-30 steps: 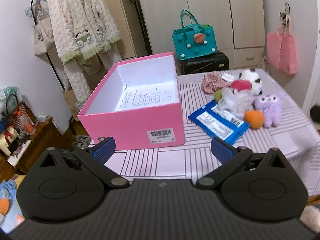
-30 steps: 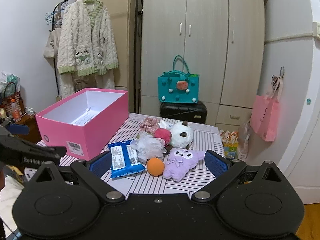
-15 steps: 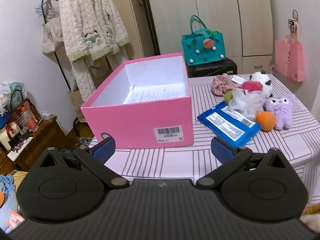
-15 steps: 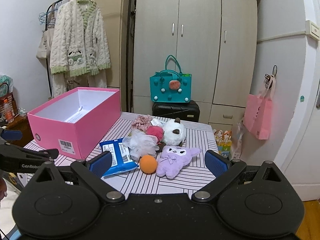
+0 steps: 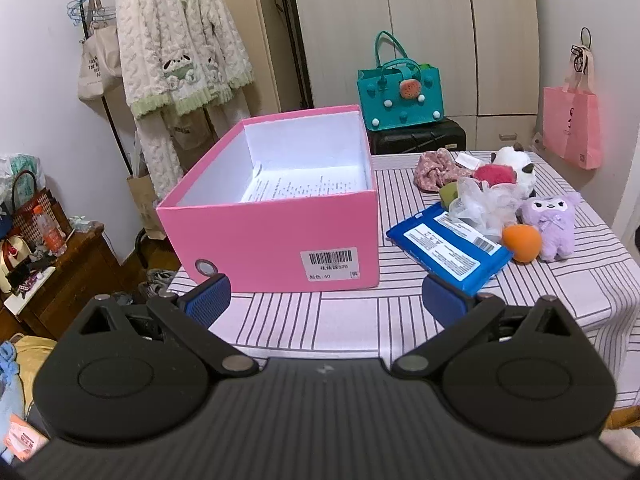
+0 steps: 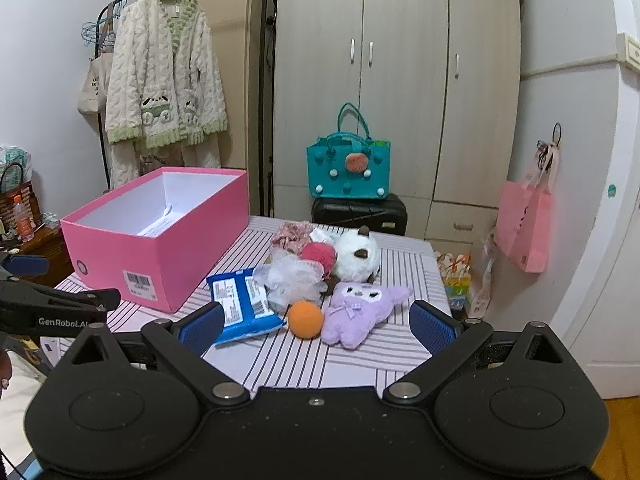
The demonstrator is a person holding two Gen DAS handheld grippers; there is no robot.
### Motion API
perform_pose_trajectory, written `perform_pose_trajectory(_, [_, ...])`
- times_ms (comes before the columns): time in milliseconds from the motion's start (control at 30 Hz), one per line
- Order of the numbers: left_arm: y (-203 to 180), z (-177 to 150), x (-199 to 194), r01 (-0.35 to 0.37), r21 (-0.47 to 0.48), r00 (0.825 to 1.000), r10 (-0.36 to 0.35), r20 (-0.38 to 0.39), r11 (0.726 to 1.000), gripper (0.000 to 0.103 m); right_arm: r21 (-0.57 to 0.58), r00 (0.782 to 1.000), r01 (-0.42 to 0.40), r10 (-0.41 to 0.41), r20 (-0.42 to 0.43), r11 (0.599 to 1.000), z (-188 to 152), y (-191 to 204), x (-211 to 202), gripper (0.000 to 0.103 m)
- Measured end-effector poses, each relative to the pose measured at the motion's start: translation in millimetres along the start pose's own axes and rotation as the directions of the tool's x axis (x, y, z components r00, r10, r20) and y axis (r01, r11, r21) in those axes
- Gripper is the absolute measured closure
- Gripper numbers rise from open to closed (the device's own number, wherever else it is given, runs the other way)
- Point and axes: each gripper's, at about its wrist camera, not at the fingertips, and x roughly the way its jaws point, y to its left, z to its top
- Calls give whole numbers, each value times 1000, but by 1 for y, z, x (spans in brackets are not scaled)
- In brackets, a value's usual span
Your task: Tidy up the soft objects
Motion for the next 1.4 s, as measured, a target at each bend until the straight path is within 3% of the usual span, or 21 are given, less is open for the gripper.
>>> perform_pose_trajectory(300, [1,-1,0,-2,1,1000,2,-6,1000,0,-11,999,-30,30,-17,999,-7,1,4,2])
perform_pose_trajectory(467, [11,6,-5,30,-64,1000,-29,10,998,0,-78,993,-95,100,66,992,-8,2,8,2])
perform_pose_trajectory(600, [18,16,-14,78,-63,996,-75,49,995,0,-167,992,-55,74,105,984,-8,4,23,2])
perform_pose_trajectory(667, [18,20,-14,106,-65,993,-102,62,992,0,-212,985,-100,128,120,972,-8,4,29,3])
perform_pose_trajectory(867, [15,20,1,256,-155,965,-244,92,954,3,-234,972,-228,234,-1,945,-8,11,65,3])
perform_pose_trajectory(967, [5,20,17,312,-150,950,-308,52,938,5,-252,956,-291,291,-35,923,-13,19,81,3])
perform_pose_trajectory(1133, [-9,18,52,362,-184,926,-375,-42,914,11,-243,924,-382,368,-103,891,-19,29,107,3])
perform_pose_trajectory(1233, [-15,17,74,382,-212,909,-408,-90,899,22,-235,902,-430,408,-140,872,-23,30,127,4])
perform_pose_trajectory(1400, [-27,13,103,391,-238,891,-430,-144,889,33,-224,884,-465,434,-175,856,-26,29,156,11])
